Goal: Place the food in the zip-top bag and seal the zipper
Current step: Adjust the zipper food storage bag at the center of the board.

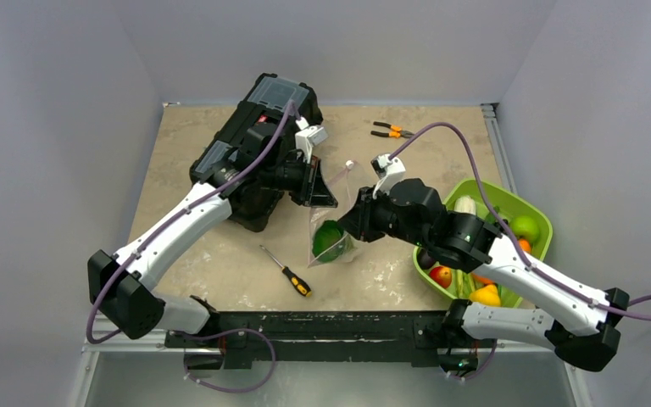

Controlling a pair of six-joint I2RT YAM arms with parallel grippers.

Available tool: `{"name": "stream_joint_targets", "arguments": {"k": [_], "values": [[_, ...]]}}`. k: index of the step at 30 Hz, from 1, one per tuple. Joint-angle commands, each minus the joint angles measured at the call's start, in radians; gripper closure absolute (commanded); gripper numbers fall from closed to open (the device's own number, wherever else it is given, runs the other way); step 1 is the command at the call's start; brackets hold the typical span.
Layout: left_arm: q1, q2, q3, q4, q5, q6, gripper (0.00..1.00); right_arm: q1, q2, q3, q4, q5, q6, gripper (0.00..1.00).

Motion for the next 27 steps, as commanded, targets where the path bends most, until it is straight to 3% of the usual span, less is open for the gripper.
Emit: {"name": "stream_joint_targets", "arguments": {"k": [1,5,9,16,22,27], "values": [[0.008,-0.063,0.014,0.019,-0.047,0.036,1.0,0.007,0.0,0.035,0.125,0.007,-0.02,0.9],[0.008,-0.124,-0.007,0.025,-0.12,0.05,1.0,0.007,0.003,0.056,0.091,0.063,-0.02,0.9],[0.008,-0.16,-0.019,0.022,-0.198,0.06,1.0,0.007,-0.014,0.08,0.032,0.092,-0.046,0.62],[0.006,-0.142,-0.053,0.072,-0.186,0.002,1.0,0.007,-0.099,0.043,0.044,0.156,-0.055,0.36],[-0.003,-0.12,-0.067,0.077,-0.226,-0.013,1.0,0.007,-0.114,0.017,-0.023,0.27,0.036,0.34],[-0.007,-0.117,-0.049,0.042,-0.258,0.005,1.0,0.007,-0.168,-0.003,-0.123,0.502,0.12,0.34]]}}
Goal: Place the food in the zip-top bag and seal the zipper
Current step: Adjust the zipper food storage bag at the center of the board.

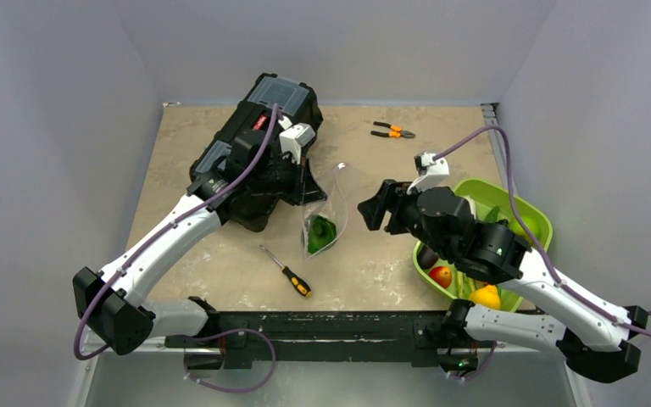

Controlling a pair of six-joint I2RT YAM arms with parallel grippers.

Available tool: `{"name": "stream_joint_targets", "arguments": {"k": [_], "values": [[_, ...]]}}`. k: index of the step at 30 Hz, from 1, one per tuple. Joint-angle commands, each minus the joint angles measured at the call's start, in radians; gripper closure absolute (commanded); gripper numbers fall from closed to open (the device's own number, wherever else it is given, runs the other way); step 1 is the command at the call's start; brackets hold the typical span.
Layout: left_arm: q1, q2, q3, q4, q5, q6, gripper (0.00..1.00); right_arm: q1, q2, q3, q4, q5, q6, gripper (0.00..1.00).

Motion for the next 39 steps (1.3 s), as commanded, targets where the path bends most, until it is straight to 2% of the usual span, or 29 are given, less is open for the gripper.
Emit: {"name": "stream_joint_targets", "arguments": {"k": [1,5,8,11,12,15,17,19,21,27,30,35,39], "values": [[-0.005,-0.008,0.018,0.019,-0.039,0.002,1.0,0.004,-0.06,-0.014,-0.121,0.286,0.116,0.34],[-0.007,-0.018,0.012,0.021,-0.057,0.004,1.0,0.001,-0.09,-0.052,-0.274,0.507,0.263,0.37],[-0.006,-0.01,0.014,0.019,-0.054,0.003,1.0,-0.001,-0.093,-0.047,-0.291,0.489,0.257,0.37],[-0.012,-0.008,0.014,0.022,-0.053,0.002,1.0,-0.001,-0.125,-0.075,-0.081,0.274,0.07,0.29],[-0.013,-0.006,0.014,0.022,-0.054,0.004,1.0,-0.001,-0.129,-0.075,-0.014,0.122,0.018,0.27],[-0.017,-0.004,0.018,0.018,-0.062,0.015,1.0,0.001,-0.113,-0.047,0.165,-0.134,-0.086,0.2],[-0.022,-0.007,0.02,0.016,-0.068,0.022,1.0,0.001,-0.062,-0.015,0.2,-0.246,-0.107,0.17],[-0.023,-0.011,0.018,0.016,-0.074,0.022,1.0,0.007,0.017,0.025,0.188,-0.287,-0.118,0.17],[-0.023,-0.013,0.019,0.018,-0.077,0.023,1.0,0.034,0.096,0.063,0.15,-0.21,-0.116,0.2],[-0.024,-0.021,0.02,0.014,-0.09,0.028,1.0,0.166,0.259,0.203,0.028,0.165,-0.105,0.42],[-0.024,-0.025,0.023,0.012,-0.085,0.028,1.0,0.206,0.338,0.284,-0.065,0.317,-0.109,0.45],[-0.024,-0.031,0.023,0.006,-0.094,0.033,1.0,0.276,0.424,0.418,-0.192,0.462,-0.095,0.51],[-0.025,-0.03,0.027,0.004,-0.091,0.033,1.0,0.284,0.392,0.398,-0.197,0.48,-0.103,0.5]]}}
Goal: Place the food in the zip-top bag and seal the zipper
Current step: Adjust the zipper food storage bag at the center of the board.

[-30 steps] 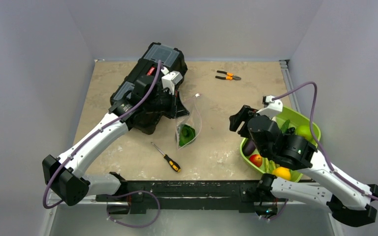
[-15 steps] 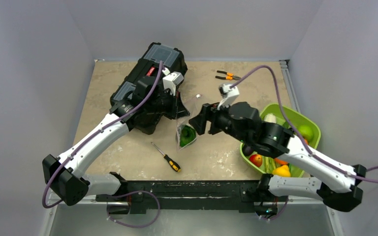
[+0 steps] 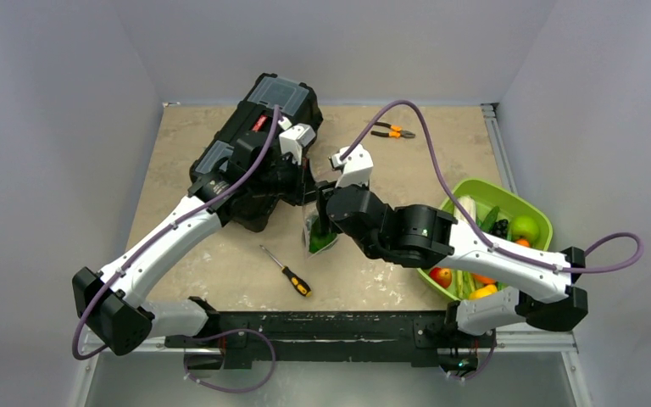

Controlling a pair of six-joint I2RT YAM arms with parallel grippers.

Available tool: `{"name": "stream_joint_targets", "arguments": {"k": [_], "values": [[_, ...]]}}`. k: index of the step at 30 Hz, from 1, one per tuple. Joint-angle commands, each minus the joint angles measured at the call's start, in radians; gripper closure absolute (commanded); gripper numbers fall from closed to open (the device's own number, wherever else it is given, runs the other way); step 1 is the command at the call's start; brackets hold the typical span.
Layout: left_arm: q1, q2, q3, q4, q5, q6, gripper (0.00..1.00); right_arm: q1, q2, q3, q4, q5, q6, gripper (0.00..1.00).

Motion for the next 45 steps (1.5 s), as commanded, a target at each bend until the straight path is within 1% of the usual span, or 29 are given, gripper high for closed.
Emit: {"name": "stream_joint_targets", "arguments": {"k": [1,4,8,9,13,17,19,20,22,23,24,26,32,33,35,38,40,42,43,44,45], "values": [[-0.005,-0.029,0.029,0.012,-0.003,0.023,1.0,0.012,-0.057,0.01,-0.054,0.114,0.003,0.5],[-0.004,-0.03,0.029,0.012,0.003,0.021,1.0,0.007,-0.083,-0.03,-0.039,0.143,0.022,0.5],[-0.005,-0.03,0.028,0.015,0.005,0.021,1.0,-0.055,-0.076,-0.063,0.045,0.053,0.009,0.5],[-0.004,-0.03,0.027,0.015,0.005,0.021,1.0,-0.07,-0.067,-0.063,0.049,0.042,0.011,0.51],[-0.004,-0.036,0.027,0.013,-0.003,0.025,1.0,-0.098,-0.034,-0.047,0.067,0.013,-0.003,0.6],[-0.004,-0.045,0.027,0.013,-0.008,0.027,1.0,-0.098,-0.016,-0.042,0.114,-0.036,-0.037,0.62],[-0.004,-0.049,0.027,0.012,-0.011,0.029,1.0,-0.097,-0.007,-0.047,0.128,-0.037,-0.043,0.62],[-0.004,-0.05,0.028,0.01,-0.013,0.03,1.0,-0.097,0.0,-0.044,0.127,-0.037,-0.049,0.67],[-0.004,-0.052,0.029,0.007,-0.018,0.033,1.0,-0.097,0.015,-0.028,0.113,-0.005,-0.057,0.84],[-0.004,-0.053,0.03,0.004,-0.022,0.036,1.0,-0.097,0.022,-0.016,0.095,0.007,-0.053,0.97],[-0.004,-0.056,0.033,0.001,-0.031,0.041,1.0,-0.097,0.028,-0.002,0.076,0.024,-0.05,1.0],[-0.005,-0.066,0.039,-0.014,-0.059,0.054,1.0,-0.097,0.028,0.022,0.032,0.058,-0.05,1.0],[-0.005,-0.14,0.027,-0.014,-0.15,0.101,0.9,-0.098,-0.003,0.041,0.027,0.019,-0.027,1.0],[-0.004,-0.144,0.025,-0.013,-0.155,0.106,0.86,-0.097,-0.005,0.051,0.018,0.018,-0.007,1.0],[-0.004,-0.143,0.029,-0.019,-0.146,0.109,0.77,-0.098,-0.005,0.072,-0.007,0.034,0.051,1.0],[-0.004,-0.141,0.032,-0.021,-0.128,0.117,0.57,-0.099,0.004,0.094,-0.015,0.074,0.104,1.0],[-0.005,-0.151,0.035,-0.028,-0.13,0.137,0.48,-0.115,0.025,0.12,-0.03,0.082,0.133,1.0],[-0.017,-0.173,0.032,-0.03,-0.156,0.175,0.43,-0.128,0.042,0.137,-0.036,0.083,0.152,1.0],[-0.031,-0.183,0.034,-0.043,-0.184,0.199,0.42,-0.131,0.047,0.145,-0.035,0.082,0.159,1.0],[-0.053,-0.19,0.04,-0.065,-0.224,0.224,0.42,-0.135,0.051,0.155,-0.035,0.077,0.163,1.0],[-0.08,-0.194,0.049,-0.094,-0.293,0.251,0.42,-0.135,0.055,0.164,-0.034,0.071,0.163,1.0]]}}
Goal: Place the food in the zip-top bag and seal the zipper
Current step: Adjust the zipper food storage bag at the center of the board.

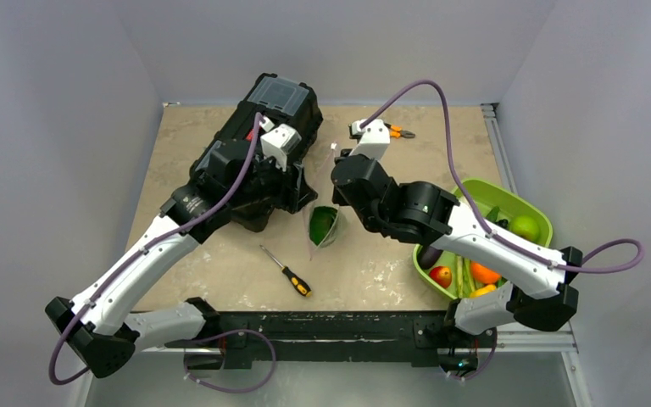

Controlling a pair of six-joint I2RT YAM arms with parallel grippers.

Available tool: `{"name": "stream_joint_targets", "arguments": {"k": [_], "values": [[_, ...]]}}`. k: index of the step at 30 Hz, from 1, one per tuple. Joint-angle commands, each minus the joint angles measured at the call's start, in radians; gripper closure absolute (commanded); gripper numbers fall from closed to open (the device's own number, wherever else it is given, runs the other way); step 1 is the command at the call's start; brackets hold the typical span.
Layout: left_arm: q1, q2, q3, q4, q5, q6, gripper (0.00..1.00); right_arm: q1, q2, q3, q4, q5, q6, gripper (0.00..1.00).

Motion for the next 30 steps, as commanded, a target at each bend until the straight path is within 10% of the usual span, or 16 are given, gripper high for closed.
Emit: {"name": "stream_joint_targets", "arguments": {"k": [1,24,30], "values": [[-0.094,-0.05,0.057,-0.082,-0.177,0.118,0.41,-0.015,0.016,0.08,-0.001,0.042,0.06,1.0],[-0.179,-0.129,-0.107,-0.158,-0.309,-0.099,0.55,-0.015,-0.057,0.018,0.062,-0.005,0.054,1.0],[-0.179,-0.084,-0.049,-0.215,-0.28,-0.035,0.94,-0.015,-0.077,0.001,0.078,-0.031,0.053,1.0]]}}
